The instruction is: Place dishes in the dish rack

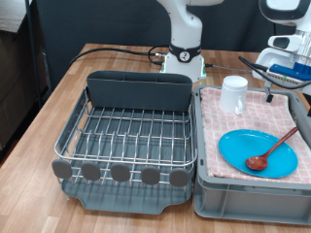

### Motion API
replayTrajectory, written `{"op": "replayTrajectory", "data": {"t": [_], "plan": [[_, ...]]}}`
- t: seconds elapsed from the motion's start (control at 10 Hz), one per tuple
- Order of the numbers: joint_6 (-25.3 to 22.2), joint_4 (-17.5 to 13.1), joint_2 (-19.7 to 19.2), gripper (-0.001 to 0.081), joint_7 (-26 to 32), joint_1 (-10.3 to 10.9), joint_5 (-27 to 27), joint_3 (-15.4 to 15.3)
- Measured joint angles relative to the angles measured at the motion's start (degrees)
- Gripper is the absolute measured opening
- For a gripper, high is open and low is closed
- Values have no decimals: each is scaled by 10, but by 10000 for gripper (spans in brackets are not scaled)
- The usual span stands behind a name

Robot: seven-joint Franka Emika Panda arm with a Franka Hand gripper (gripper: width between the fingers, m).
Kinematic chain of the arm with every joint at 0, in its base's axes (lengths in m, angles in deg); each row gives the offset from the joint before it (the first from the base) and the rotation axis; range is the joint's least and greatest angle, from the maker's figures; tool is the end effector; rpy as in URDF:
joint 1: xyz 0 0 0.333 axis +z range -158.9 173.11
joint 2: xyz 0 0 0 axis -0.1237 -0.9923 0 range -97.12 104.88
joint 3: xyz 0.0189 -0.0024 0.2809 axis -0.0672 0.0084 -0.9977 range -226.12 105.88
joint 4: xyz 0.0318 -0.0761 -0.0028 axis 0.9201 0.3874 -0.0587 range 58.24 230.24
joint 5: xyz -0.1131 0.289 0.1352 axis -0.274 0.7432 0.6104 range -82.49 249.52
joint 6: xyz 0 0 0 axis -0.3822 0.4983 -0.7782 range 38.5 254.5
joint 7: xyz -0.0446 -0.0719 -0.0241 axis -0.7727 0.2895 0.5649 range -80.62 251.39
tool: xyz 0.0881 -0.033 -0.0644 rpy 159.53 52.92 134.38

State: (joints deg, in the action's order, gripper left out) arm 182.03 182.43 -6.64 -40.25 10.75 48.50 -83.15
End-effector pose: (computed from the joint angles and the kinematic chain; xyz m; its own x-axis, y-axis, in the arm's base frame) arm 0.4533 0.2270 0.3020 0.2673 -0.9295 0.2542 -0.9247 -0.3216 -0.2036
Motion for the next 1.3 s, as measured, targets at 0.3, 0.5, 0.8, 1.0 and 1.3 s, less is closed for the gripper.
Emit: {"op": "replayTrajectory", "data": {"t": [0.3,0.5,0.8,1.0,1.3], "plan": [[26,-9,-35,803,-25,0,-37,11],[28,-14,-51,803,-67,5,-70,21],[41,-19,-72,803,-112,10,-103,29],[54,-22,-86,803,-122,10,-116,35],[66,-28,-103,803,-135,10,-130,43]]}}
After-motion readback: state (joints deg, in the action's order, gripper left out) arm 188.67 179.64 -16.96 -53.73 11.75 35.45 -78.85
